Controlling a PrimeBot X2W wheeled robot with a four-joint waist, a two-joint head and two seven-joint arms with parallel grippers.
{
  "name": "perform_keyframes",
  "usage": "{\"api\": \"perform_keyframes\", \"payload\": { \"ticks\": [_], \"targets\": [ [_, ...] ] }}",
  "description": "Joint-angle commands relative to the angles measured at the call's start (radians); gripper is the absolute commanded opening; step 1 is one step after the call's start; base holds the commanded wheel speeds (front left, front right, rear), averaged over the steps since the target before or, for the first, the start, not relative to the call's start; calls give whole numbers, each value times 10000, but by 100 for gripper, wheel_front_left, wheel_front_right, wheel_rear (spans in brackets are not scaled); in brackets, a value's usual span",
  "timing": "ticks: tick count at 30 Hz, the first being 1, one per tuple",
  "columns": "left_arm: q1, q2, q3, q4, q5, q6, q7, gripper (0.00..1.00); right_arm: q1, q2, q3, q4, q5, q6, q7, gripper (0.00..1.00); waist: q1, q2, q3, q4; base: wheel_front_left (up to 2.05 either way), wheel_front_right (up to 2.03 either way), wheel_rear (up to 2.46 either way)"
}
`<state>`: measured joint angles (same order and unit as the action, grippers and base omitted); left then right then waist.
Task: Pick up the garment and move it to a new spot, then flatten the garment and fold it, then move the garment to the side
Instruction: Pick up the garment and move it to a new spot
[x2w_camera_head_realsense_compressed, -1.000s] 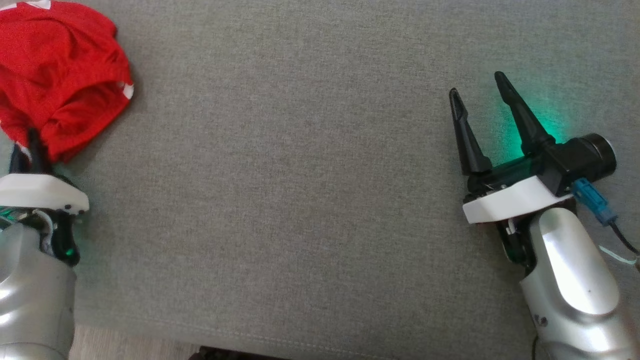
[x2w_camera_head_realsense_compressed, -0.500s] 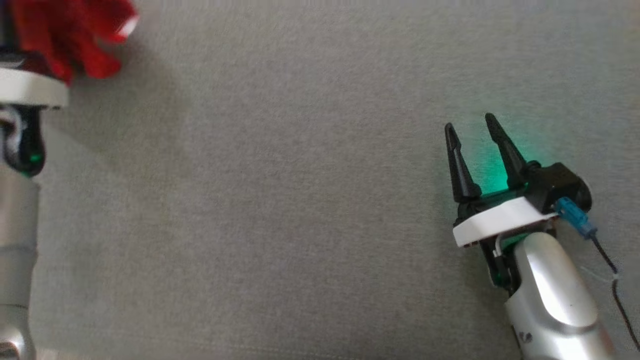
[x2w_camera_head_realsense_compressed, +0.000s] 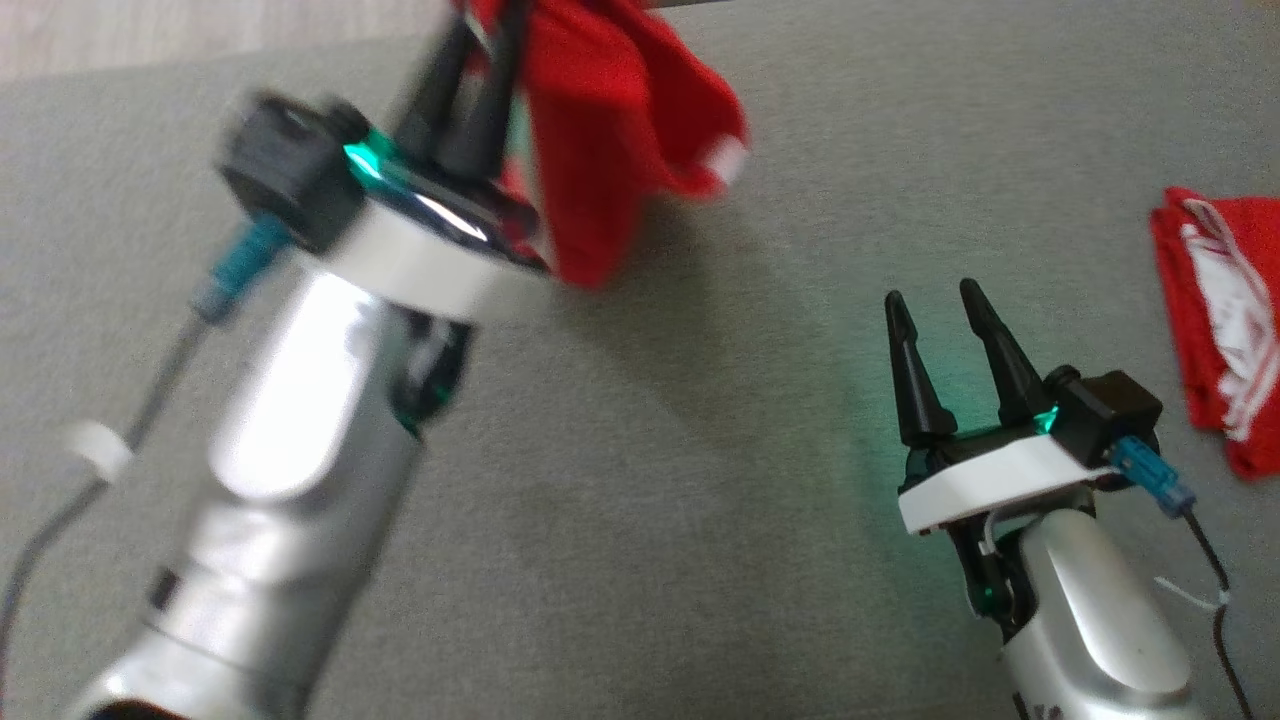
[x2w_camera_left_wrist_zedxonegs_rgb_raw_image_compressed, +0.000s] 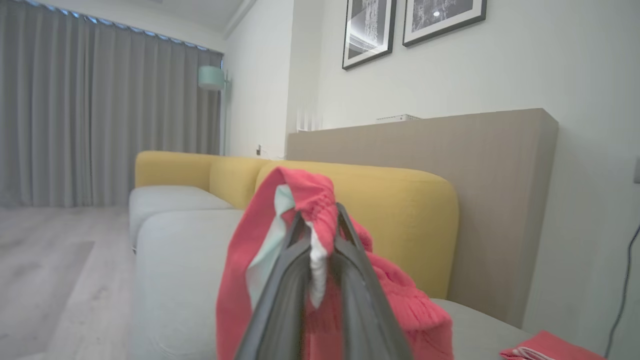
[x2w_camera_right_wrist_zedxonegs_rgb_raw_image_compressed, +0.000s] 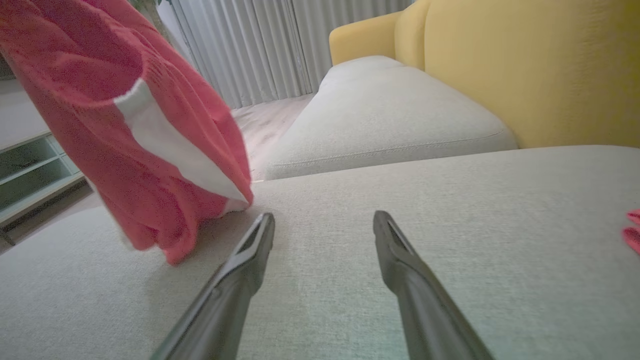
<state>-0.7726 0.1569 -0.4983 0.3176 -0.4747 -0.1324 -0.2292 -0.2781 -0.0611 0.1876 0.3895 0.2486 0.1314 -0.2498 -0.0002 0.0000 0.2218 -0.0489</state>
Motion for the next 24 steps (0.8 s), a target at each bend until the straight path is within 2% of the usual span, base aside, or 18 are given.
{"api": "perform_keyframes", "payload": {
  "ticks": [1,3,4,5,6,12,19,24],
  "targets": [
    [13,160,253,-212,-119,18,-28,0,-55,106,228,-320,71,-7,-119,100,2,0,-287,-355,0,0,0],
    [431,-162,157,-11,-281,59,-100,0,23,107,237,-317,99,-7,-119,100,2,0,-341,-429,0,0,0],
    [657,-268,93,104,-278,96,-146,22,56,107,239,-311,105,-7,-119,100,2,0,-369,-444,0,0,0],
    [911,-356,50,272,-284,158,-182,96,87,107,233,-300,112,-7,-119,100,2,0,-408,-445,0,0,0],
    [1148,-416,18,446,-251,226,-219,100,120,107,215,-287,112,-7,-119,100,2,0,-441,-427,0,0,0],
    [2646,-520,517,1185,-94,671,-317,100,357,107,83,-239,179,-7,-119,100,2,0,-831,-120,0,0,0],
    [4901,-265,2635,-42,1084,1285,-323,100,655,108,-70,-137,198,-7,-120,100,2,0,-1406,299,0,0,0],
    [6770,-404,3820,-797,1937,1209,-324,100,1009,108,-164,-74,220,-7,-120,100,2,0,-1810,472,0,0,0]
  ]
}}
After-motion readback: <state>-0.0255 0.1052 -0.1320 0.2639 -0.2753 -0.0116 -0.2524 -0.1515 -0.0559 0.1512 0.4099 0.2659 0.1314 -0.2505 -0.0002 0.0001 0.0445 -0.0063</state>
